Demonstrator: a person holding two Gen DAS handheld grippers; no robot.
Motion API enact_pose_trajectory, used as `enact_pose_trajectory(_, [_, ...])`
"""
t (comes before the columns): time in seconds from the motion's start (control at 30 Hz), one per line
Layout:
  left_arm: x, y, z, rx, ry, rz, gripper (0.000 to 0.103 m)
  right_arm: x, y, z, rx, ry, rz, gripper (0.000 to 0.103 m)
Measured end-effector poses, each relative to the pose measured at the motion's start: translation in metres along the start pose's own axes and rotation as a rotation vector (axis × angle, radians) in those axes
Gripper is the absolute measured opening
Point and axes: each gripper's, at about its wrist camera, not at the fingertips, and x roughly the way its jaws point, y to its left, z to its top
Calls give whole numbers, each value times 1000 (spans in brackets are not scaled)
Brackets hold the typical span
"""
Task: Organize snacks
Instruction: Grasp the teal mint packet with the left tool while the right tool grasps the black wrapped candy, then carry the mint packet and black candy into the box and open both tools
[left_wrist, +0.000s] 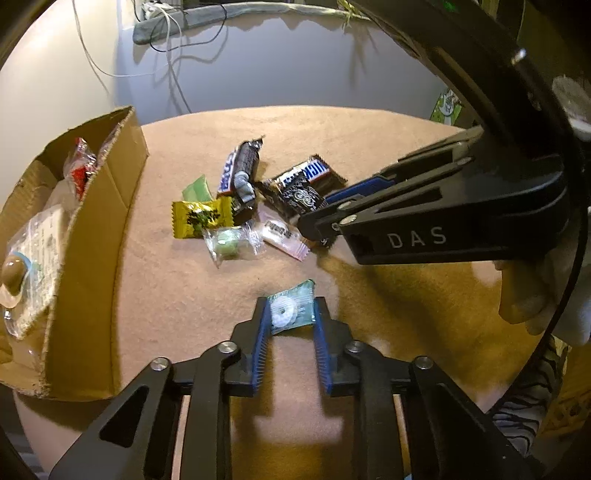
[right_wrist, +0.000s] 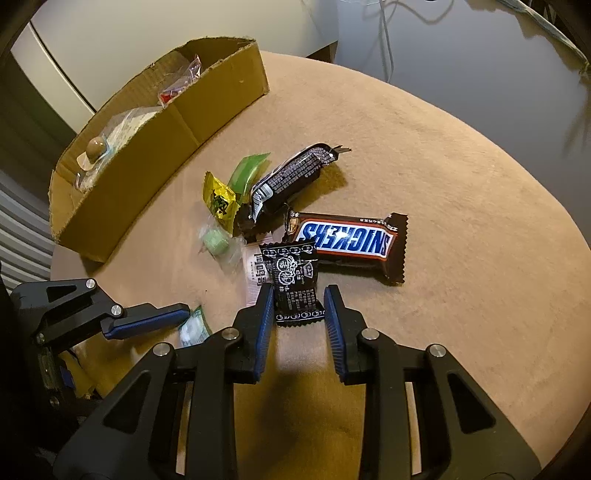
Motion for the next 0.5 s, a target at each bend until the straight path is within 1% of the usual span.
enact_pose_trajectory(0.03, [-1,0,0,1,-3,5,12,-2,0,0,3,-5,1,29])
enact_pose_trajectory(0.07, [-2,3,1,1,-2,5,11,-4,0,-1,4,-9,1,29])
enact_pose_trajectory(0.13, [1,7,0,-14,5,13,6,-9,0,-2,3,-14,1,29])
enact_pose_trajectory(0.27, [3,14,-1,-57,17,-15,5,-13,1,-2,4,-16,-1,29])
enact_pose_trajectory(0.5, [-3,20,3,-56,-11,-13,5,-15,4,-7,3,-21,-7,28])
